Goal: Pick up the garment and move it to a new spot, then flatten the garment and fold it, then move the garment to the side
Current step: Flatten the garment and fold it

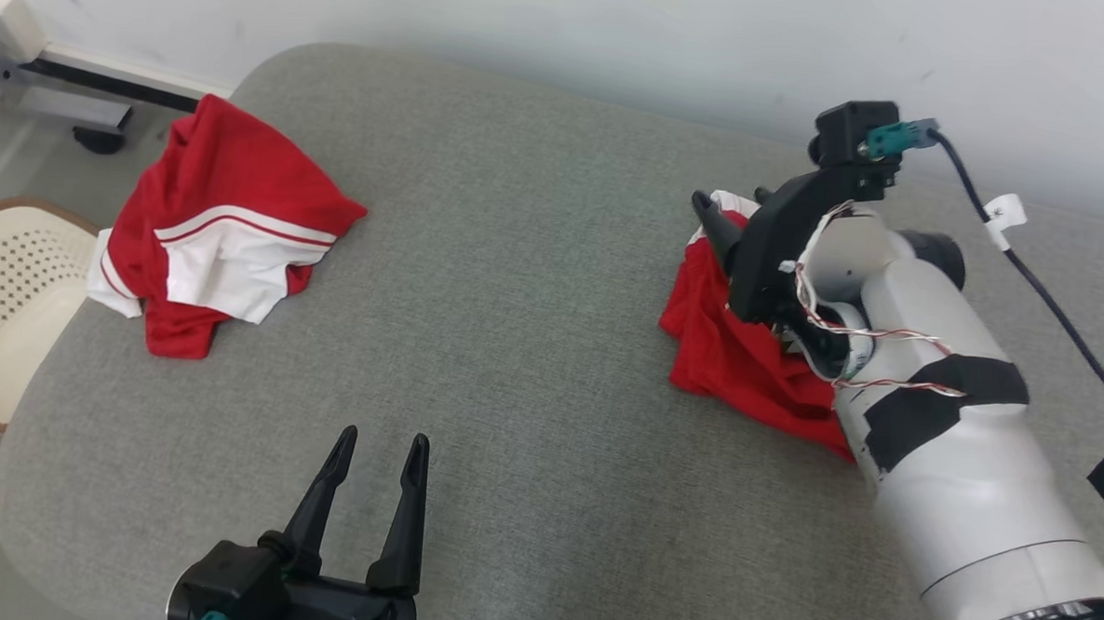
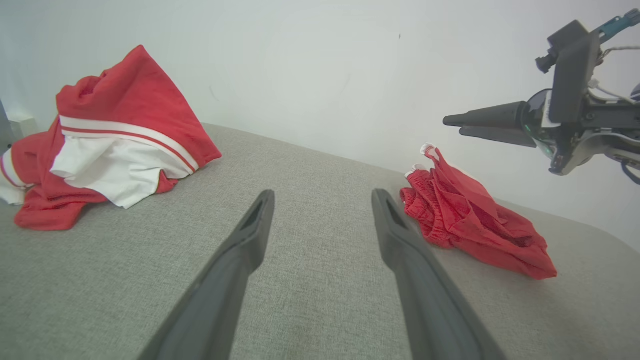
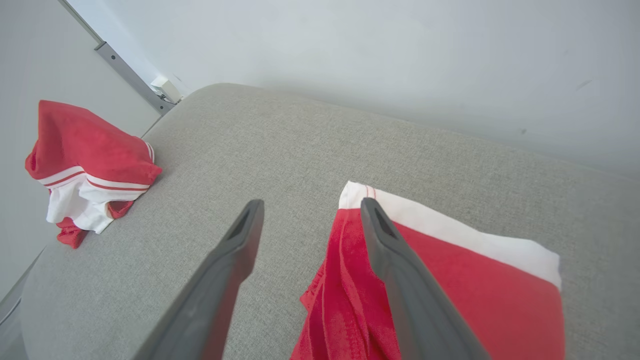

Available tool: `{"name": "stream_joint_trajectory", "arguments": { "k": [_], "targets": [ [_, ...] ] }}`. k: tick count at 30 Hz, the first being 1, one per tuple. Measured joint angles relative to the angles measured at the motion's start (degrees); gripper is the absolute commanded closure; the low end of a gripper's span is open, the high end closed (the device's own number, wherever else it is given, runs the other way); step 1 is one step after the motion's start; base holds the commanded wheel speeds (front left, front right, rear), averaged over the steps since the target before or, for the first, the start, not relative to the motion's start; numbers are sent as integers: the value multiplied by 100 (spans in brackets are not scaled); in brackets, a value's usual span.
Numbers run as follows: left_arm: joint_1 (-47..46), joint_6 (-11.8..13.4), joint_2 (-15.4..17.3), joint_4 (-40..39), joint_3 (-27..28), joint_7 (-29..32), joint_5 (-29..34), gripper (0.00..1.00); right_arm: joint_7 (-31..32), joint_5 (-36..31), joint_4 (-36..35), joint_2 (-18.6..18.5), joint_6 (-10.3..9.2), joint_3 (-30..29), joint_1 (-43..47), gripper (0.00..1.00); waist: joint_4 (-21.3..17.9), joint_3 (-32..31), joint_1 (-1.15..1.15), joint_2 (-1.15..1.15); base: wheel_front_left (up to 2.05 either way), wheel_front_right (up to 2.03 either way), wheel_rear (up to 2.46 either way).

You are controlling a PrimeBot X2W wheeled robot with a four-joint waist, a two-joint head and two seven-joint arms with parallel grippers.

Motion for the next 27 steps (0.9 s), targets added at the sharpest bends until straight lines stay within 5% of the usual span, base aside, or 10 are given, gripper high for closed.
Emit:
{"name": "stream_joint_trajectory", "arguments": {
  "k": [8,14,23,27],
  "targets": [
    [13,0,-4,-43,21,0,58,0,-157,-695,-492,-678,0,-147,597,0,-265,-123,0,0,0,0,0],
    [16,0,-13,-62,10,0,62,0,-191,-905,-1690,-877,0,-68,1630,0,-403,-153,0,0,0,0,0],
    [18,0,-18,-105,85,0,58,0,-49,-1203,-4110,-546,0,-46,3449,0,-493,-94,0,0,0,0,0],
    [-4,0,-16,-132,101,0,58,0,141,-1369,-4638,-342,0,62,3815,0,-563,-14,0,0,0,0,0]
  ]
}}
